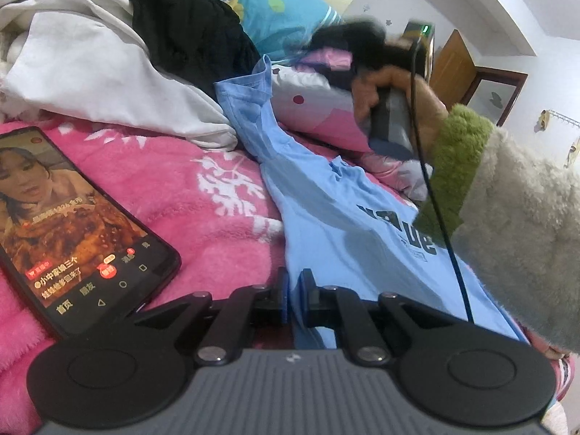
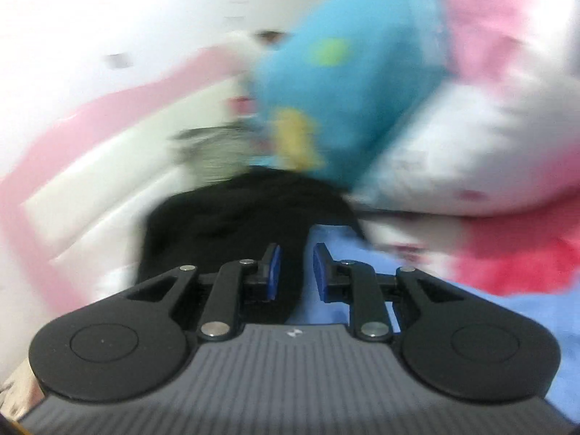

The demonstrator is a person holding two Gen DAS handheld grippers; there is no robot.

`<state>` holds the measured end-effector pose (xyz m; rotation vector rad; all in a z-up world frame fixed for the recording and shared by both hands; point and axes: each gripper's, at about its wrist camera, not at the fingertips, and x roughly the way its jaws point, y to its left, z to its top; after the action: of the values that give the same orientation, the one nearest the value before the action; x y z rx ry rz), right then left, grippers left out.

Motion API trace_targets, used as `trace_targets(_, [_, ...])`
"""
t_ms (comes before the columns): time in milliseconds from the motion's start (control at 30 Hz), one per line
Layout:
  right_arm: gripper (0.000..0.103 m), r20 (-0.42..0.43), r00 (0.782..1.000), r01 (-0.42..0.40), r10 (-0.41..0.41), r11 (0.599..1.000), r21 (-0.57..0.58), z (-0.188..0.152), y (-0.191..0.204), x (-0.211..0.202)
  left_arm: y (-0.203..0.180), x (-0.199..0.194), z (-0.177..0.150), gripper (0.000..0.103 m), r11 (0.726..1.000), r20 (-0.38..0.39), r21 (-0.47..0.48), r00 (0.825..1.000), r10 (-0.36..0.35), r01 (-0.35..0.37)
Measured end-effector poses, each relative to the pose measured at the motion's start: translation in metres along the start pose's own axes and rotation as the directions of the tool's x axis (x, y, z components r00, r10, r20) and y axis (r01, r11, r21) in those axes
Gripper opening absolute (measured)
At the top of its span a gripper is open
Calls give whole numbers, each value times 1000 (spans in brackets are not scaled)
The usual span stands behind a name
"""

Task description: Fold clothes

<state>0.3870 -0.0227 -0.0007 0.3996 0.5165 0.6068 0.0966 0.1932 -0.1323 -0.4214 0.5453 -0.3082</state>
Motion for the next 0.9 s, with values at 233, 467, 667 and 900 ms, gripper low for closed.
trace_targets(233, [16, -238, 970, 33, -48, 997, -66, -27, 0, 52, -3, 3, -1, 9, 1000, 4, 21, 1000, 6, -6])
trace_targets(467, [18, -150, 982, -137, 117, 982, -129, -16, 46, 75, -7, 8, -1, 12, 999, 4, 37, 1000, 5, -5])
trace_targets(667, [18, -38, 983, -176, 177, 984, 28, 6, 27, 30, -10, 8, -2, 11, 998, 10, 59, 1000, 19, -19])
trace_targets(900, [18, 38, 999, -40, 37, 997, 59, -3, -4, -160, -6, 0, -3, 8, 998, 17, 38, 999, 41, -42])
